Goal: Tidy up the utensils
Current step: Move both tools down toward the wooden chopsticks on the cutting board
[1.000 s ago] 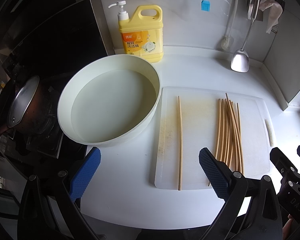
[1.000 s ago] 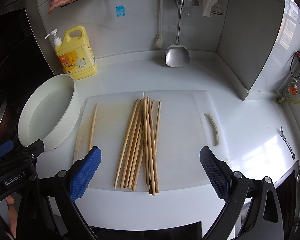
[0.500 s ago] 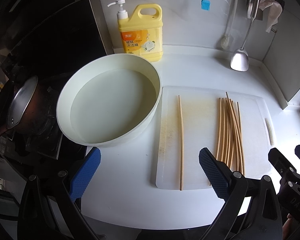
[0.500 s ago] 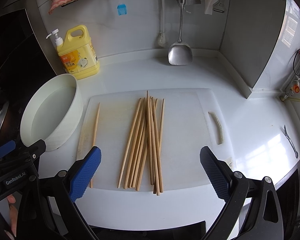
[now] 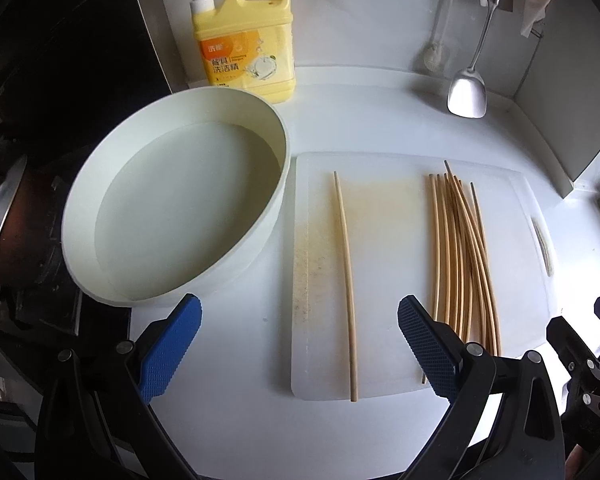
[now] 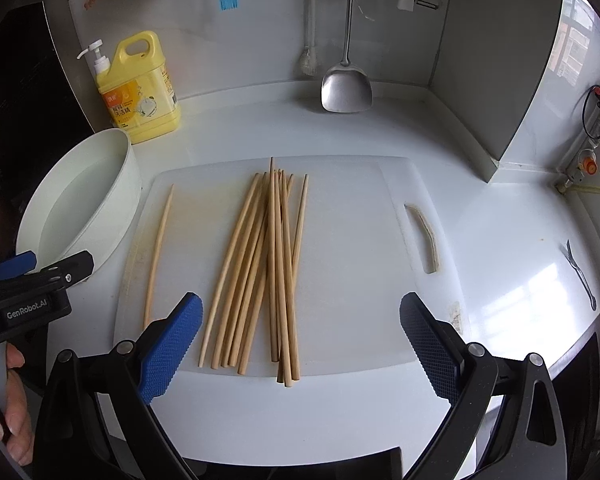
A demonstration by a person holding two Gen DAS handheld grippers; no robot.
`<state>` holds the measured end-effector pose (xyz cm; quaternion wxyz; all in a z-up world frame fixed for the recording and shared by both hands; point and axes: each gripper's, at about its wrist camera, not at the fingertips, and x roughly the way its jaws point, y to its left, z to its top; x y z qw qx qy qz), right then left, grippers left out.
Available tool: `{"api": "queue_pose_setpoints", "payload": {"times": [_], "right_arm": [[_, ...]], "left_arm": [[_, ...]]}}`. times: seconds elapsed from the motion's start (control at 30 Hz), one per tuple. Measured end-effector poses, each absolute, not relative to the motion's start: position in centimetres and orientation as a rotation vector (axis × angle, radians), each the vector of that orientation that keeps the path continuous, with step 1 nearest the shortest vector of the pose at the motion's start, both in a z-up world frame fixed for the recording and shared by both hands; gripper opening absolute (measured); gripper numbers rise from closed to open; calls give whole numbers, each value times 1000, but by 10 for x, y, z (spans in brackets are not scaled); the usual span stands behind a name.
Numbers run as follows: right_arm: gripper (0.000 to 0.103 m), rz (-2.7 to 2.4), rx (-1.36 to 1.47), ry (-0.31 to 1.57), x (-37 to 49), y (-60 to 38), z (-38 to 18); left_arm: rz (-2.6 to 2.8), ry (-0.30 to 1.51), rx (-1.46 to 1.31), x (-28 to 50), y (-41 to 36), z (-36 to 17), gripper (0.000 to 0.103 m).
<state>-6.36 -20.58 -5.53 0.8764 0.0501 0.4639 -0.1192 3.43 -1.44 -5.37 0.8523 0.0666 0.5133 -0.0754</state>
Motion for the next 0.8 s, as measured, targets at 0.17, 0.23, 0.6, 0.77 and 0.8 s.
{"api": "queue_pose_setpoints", "payload": {"times": [0.17,0.23,0.6,0.77,0.8], "right_arm": [[94,-196,105,960,-57,-233,-74],[94,-171,90,948,-53,-242,-82],[94,-205,75,910,-16,-268,-118],[94,-245,94,905,-3,-274,-128],[94,-250,87,905,-2,-273,-130]], "left_arm": [[-147,1080,126,35,-28,-73,97],[-132,1075,131,35,-36,-82,97],[-29,1030,105,40,-43,-112,97],[-63,1034,95,41,-49,-126,97],[-66,1028,94,40,-49,-127,97]]}}
